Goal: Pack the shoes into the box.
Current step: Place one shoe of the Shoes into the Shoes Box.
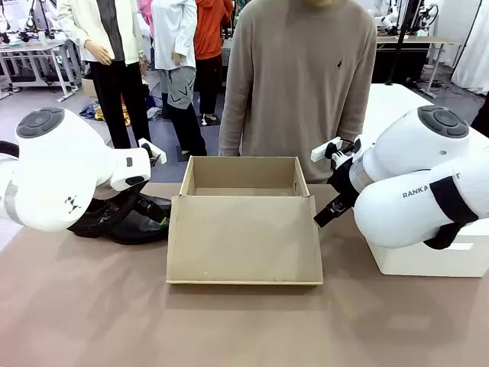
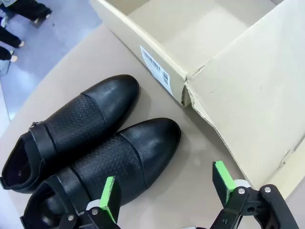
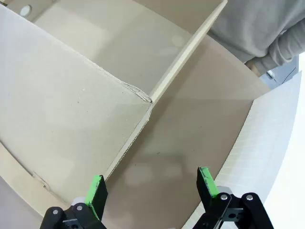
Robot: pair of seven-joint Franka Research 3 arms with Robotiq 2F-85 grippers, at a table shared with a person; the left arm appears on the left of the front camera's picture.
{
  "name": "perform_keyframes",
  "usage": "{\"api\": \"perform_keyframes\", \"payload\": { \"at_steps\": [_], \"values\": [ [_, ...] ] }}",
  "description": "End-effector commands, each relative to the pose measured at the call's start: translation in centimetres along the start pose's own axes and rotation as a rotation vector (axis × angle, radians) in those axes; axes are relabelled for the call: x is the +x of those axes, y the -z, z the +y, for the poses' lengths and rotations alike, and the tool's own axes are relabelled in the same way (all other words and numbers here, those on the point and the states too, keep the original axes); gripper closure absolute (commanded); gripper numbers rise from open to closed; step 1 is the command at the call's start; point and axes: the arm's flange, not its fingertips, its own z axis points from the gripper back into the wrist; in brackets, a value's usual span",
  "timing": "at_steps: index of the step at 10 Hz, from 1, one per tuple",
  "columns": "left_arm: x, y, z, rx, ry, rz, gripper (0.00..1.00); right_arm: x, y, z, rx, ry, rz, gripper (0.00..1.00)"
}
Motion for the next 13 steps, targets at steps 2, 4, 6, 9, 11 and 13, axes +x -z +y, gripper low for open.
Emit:
{"api": "perform_keyframes", "payload": {
  "at_steps": [2, 4, 6, 9, 11, 13],
  "values": [
    [0.00, 0.00, 0.00, 0.000, 0.000, 0.000, 0.00, 0.01, -0.01, 0.00, 0.000, 0.000, -0.001, 0.00],
    [0.00, 0.00, 0.00, 0.000, 0.000, 0.000, 0.00, 0.01, -0.01, 0.00, 0.000, 0.000, -0.001, 0.00],
    [0.00, 0.00, 0.00, 0.000, 0.000, 0.000, 0.00, 0.01, -0.01, 0.00, 0.000, 0.000, -0.001, 0.00],
    [0.00, 0.00, 0.00, 0.000, 0.000, 0.000, 0.00, 0.01, -0.01, 0.00, 0.000, 0.000, -0.001, 0.00],
    [0.00, 0.00, 0.00, 0.000, 0.000, 0.000, 0.00, 0.01, -0.01, 0.00, 0.000, 0.000, -0.001, 0.00],
    [0.00, 0.00, 0.00, 0.000, 0.000, 0.000, 0.00, 0.01, -0.01, 0.00, 0.000, 0.000, -0.001, 0.00]
  ]
}}
